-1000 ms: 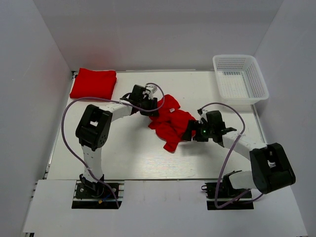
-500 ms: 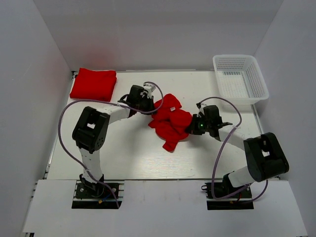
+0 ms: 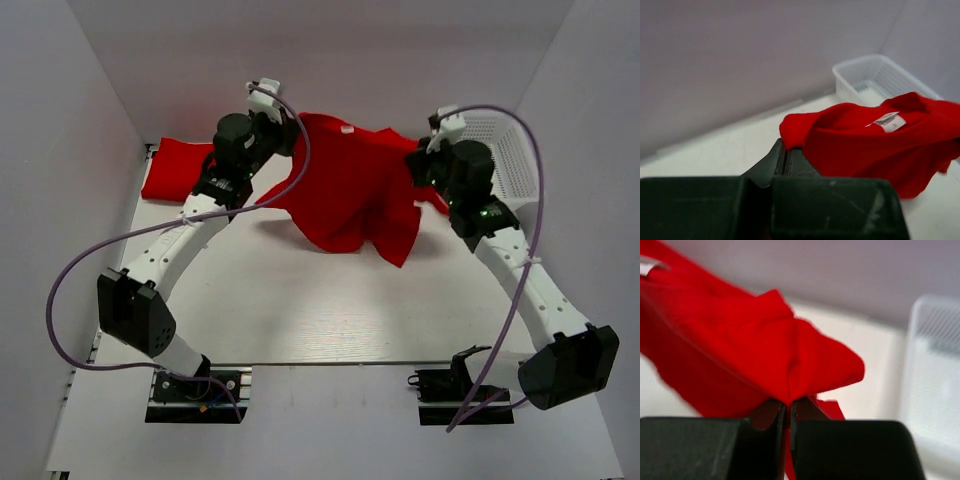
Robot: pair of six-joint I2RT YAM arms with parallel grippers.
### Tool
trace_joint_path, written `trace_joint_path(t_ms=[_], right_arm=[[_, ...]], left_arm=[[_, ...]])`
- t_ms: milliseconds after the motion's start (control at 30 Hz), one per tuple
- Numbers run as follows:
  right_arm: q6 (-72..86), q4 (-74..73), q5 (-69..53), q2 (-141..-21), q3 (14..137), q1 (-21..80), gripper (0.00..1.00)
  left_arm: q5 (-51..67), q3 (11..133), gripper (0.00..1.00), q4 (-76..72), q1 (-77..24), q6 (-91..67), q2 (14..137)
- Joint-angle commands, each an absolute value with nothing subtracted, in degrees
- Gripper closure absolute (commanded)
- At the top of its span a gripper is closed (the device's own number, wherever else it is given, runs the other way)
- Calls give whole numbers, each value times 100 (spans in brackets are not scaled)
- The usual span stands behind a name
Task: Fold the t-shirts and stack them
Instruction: Flatten out the tshirt
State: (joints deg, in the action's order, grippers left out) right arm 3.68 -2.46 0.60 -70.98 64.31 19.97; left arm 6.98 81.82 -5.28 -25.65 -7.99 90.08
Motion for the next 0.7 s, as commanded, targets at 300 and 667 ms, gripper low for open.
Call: trace_joint_path(t_ms=[300,667], right_arm=[[-1432,-1362,-430,-6338,8710,2021,100],[-1811,-1643,-1380,-5300,9605,2022,100]], left_arm=[[-193,8790,100,-202,-2593,185,6892],[483,9306,100,588,-2593,290,5476]])
